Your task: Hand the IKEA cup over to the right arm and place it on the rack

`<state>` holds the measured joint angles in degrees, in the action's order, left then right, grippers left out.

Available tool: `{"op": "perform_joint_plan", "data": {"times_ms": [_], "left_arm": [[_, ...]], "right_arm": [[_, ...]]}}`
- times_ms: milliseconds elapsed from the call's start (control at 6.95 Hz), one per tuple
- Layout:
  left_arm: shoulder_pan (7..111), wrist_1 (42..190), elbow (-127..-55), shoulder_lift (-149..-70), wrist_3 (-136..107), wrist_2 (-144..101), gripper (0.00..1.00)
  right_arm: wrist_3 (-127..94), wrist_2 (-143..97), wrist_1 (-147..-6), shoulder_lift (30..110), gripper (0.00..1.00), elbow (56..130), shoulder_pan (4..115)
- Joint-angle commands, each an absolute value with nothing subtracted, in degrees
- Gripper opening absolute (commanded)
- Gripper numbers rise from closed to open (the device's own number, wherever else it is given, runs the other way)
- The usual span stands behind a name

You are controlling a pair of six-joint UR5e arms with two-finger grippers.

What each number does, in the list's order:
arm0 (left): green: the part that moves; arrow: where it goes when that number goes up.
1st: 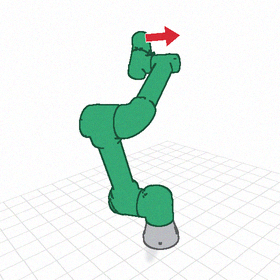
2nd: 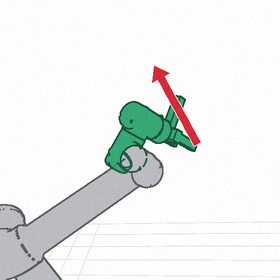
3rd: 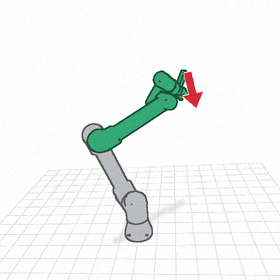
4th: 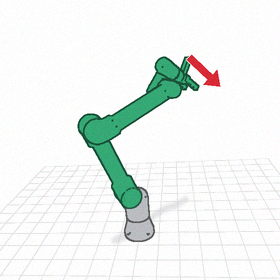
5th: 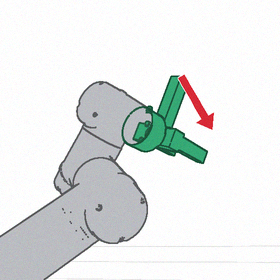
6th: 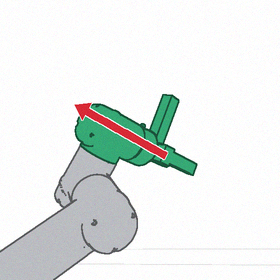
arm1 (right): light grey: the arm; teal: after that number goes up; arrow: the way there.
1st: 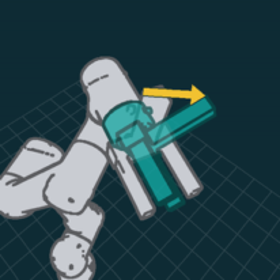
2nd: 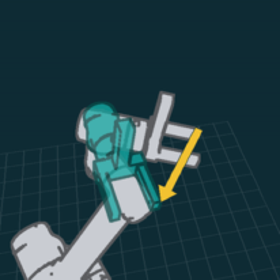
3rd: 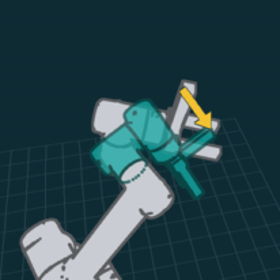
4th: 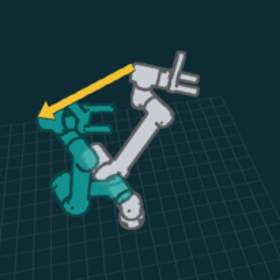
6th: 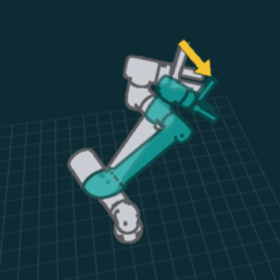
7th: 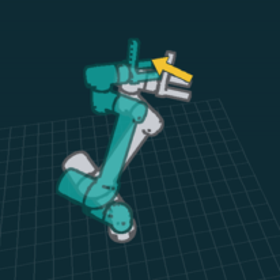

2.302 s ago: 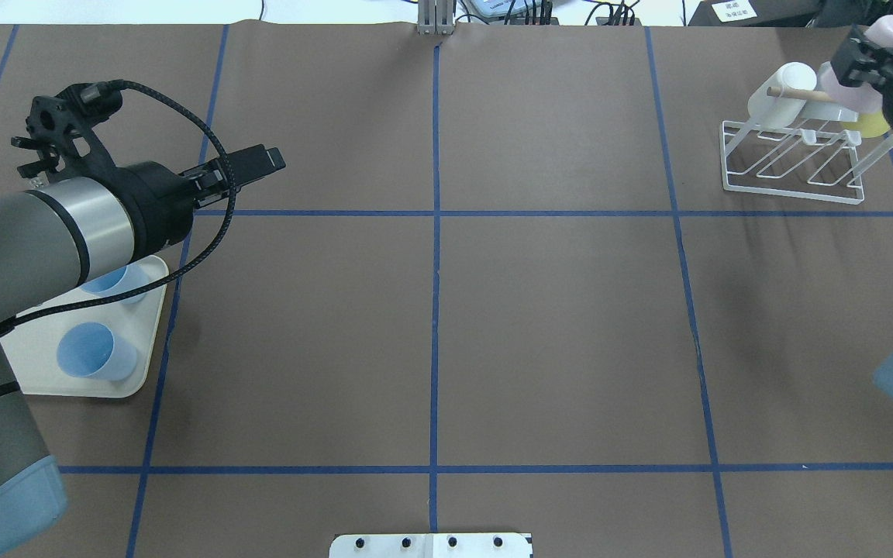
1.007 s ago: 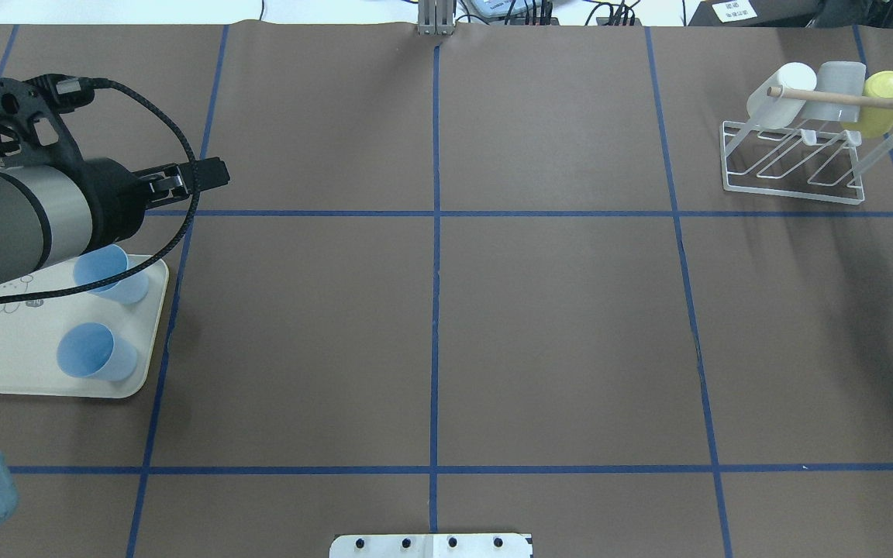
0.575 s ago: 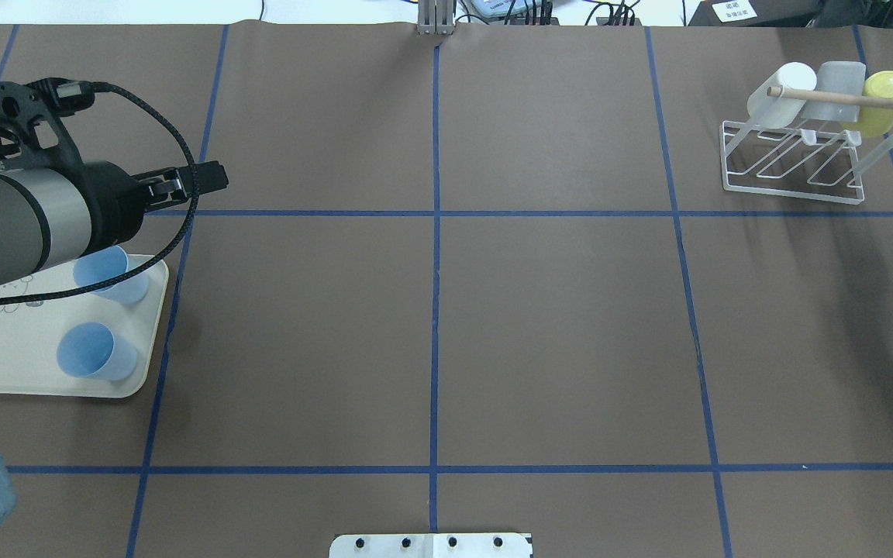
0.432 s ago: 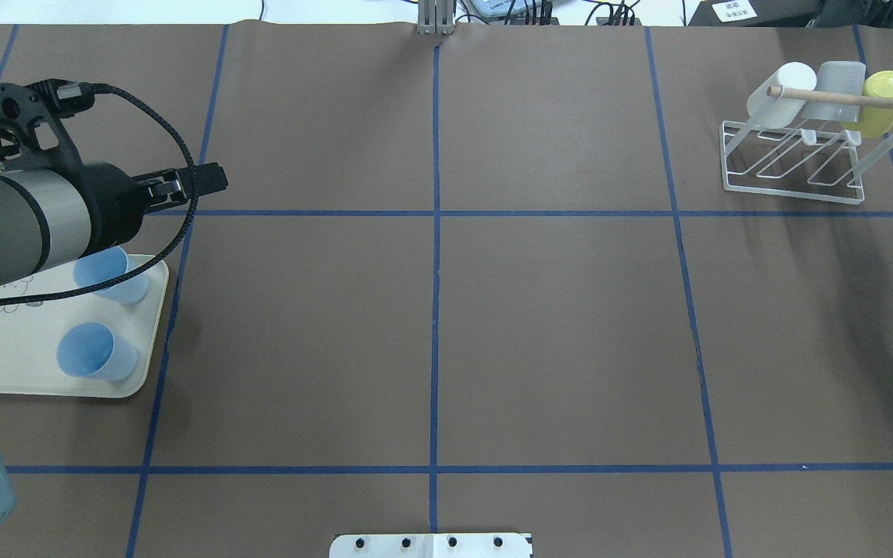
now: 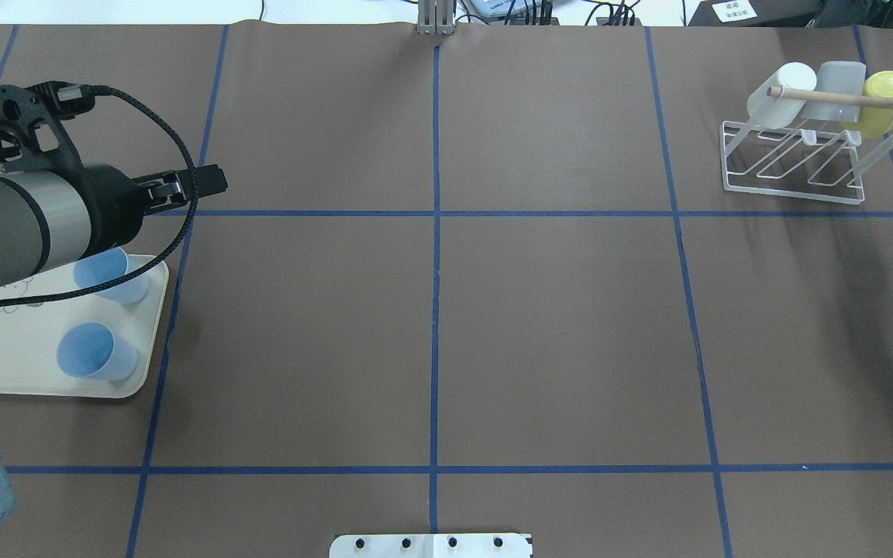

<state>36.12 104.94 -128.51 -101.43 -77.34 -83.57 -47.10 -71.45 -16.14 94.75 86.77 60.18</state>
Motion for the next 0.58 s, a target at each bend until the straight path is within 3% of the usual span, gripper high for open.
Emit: {"op": "perform_joint_plan", "data": {"times_ms": [0, 432], "left_arm": [[36.12, 104.94, -128.5, -101.43, -77.34, -83.58, 1.0], [36.12, 104.94, -128.32, -100.99, -77.43, -83.67, 1.0]], "right_arm": [[-47.28, -71.46, -16.26, 94.83, 0.0, 86.75, 58.63], [-46.76, -71.01, -16.08, 94.75, 0.0, 85.53, 57.92]]}}
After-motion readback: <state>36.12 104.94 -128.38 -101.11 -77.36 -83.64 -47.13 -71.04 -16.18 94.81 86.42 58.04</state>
